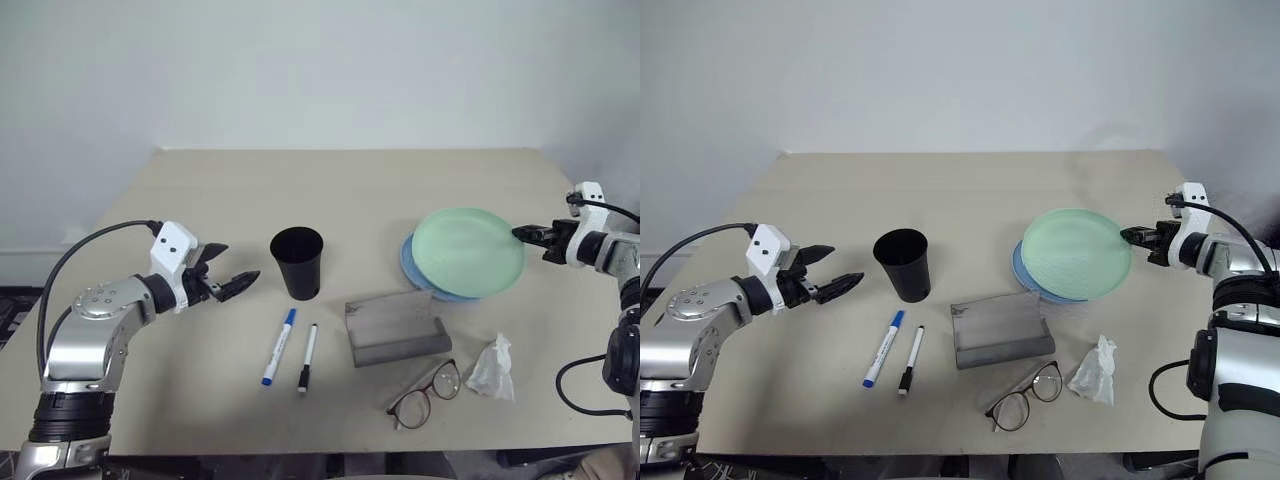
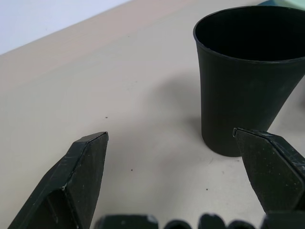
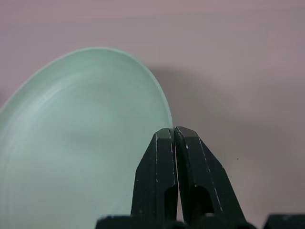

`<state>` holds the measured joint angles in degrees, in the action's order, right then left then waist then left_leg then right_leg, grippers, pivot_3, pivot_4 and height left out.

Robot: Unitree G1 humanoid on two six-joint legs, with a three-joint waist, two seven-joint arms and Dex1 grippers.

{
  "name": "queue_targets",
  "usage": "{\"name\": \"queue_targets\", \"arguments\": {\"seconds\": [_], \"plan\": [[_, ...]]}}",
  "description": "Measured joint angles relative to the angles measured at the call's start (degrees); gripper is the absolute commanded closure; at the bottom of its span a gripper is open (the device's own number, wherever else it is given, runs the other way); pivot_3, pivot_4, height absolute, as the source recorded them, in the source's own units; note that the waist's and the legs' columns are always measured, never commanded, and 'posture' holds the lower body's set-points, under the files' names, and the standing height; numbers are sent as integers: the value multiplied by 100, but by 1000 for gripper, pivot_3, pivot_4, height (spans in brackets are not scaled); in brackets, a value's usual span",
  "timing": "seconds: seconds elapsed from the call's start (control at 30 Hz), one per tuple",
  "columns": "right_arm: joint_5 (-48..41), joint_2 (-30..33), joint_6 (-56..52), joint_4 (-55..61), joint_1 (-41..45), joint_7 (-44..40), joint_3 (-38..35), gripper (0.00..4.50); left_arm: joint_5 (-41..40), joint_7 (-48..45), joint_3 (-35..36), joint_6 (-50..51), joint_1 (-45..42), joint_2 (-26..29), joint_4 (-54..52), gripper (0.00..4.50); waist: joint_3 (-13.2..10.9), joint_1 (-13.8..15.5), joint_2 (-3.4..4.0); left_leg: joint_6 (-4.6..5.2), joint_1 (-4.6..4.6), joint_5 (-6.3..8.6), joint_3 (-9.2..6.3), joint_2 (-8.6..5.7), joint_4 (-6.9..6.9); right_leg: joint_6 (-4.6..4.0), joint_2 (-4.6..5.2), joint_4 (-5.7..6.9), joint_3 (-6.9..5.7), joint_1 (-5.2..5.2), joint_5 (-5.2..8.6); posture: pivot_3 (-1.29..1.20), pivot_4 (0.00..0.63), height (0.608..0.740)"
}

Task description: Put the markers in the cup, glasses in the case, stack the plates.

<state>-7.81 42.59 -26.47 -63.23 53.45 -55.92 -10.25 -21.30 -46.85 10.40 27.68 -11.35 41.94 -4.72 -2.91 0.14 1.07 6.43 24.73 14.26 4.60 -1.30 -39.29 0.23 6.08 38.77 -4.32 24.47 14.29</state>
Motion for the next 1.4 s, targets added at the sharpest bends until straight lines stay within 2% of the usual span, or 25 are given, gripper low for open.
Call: {"name": "queue_targets", "arguments": {"seconds": [0.43, 0.87, 1.0, 1.27, 1.4], "plan": [[13, -403, 279, -164, 6, 327, 118, 4477, -5, 13, 191, 98, 176, 13, -210, 0, 0, -20, 0, -3, -5, -2, 6, 0, -2, 4, -3, 2, -2, -6, -2, 0, 0, 700], [130, -467, 522, -253, 29, 412, 259, 4477, -5, 56, 213, 115, 214, 13, -275, 0, 0, -24, 0, -10, -11, -7, 17, 1, -2, 8, -12, 3, 2, -11, -4, 0, 0, 700], [185, -440, 556, -256, 30, 387, 317, 3453, -5, 57, 213, 115, 214, 13, -275, 0, 0, -24, 0, -13, -12, -9, 20, 2, -2, 10, -13, 3, 4, -11, -5, 0, 0, 700], [358, -323, 612, -222, 29, 249, 522, 723, -4, 56, 212, 114, 202, 13, -274, 0, 0, -25, 0, -16, -14, -10, 29, 2, -2, 16, -15, 4, 11, -11, -9, 0, 0, 700], [470, -141, 650, 79, 14, -88, 735, 723, -4, 54, 211, 113, 190, 12, -273, 0, 0, -26, 0, -16, -14, -10, 36, 3, -2, 22, -15, 4, 17, -9, -12, 0, 0, 700]]}}
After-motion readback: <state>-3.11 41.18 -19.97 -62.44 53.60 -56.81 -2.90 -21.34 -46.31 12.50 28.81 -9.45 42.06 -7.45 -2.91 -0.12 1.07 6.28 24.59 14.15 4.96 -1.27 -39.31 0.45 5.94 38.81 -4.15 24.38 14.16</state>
